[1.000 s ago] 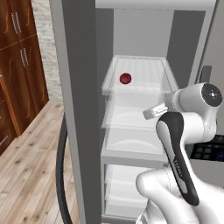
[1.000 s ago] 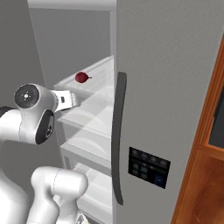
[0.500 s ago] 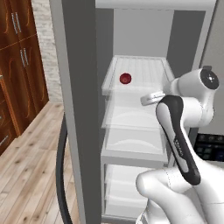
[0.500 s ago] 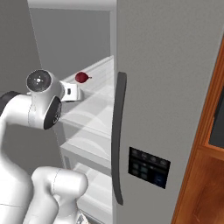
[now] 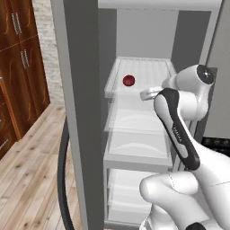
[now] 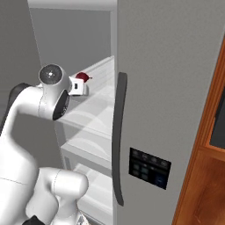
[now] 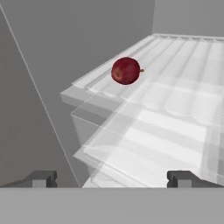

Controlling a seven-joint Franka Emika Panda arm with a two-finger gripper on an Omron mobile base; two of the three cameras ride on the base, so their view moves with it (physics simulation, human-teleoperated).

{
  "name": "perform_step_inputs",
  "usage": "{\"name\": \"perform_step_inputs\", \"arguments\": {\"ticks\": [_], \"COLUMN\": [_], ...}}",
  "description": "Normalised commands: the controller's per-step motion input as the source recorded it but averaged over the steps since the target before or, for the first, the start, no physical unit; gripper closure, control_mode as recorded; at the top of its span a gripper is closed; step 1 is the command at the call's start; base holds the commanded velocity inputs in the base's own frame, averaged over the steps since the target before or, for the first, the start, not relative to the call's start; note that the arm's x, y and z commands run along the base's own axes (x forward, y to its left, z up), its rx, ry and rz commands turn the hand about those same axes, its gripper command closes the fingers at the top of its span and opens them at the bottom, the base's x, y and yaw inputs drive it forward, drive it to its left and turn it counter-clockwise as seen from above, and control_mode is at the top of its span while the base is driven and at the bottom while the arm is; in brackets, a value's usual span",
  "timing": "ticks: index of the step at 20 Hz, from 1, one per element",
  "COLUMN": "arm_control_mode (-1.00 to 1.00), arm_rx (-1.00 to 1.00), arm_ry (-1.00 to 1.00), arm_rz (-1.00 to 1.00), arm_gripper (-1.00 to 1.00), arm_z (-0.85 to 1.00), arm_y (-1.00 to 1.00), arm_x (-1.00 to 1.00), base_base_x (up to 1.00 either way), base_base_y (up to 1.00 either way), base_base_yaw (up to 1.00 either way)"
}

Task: Pick up both pears from the fridge and place them inside the tupperware on the counter.

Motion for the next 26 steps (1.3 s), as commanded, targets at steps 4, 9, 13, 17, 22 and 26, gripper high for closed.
{"name": "perform_step_inputs", "arguments": {"ticks": [4,9,13,17,22,26], "arm_control_mode": [-1.00,-1.00,-1.00,-1.00,-1.00,-1.00], "arm_rx": [0.00,0.00,0.00,0.00,0.00,0.00], "arm_ry": [0.01,0.01,0.00,0.00,0.00,0.00], "arm_rz": [0.00,0.00,0.00,0.00,0.00,0.00], "arm_gripper": [-1.00,-1.00,-1.00,-1.00,-1.00,-1.00], "arm_z": [0.00,0.00,0.00,0.00,-0.04,-0.05], "arm_y": [0.09,0.06,0.03,0.04,0.13,0.11], "arm_x": [0.50,0.54,0.49,0.39,0.31,0.28], "base_base_x": [0.00,0.00,0.00,0.00,0.00,0.00], "base_base_y": [0.00,0.00,0.00,0.00,0.00,0.00], "base_base_yaw": [0.00,0.00,0.00,0.00,0.00,0.00]}}
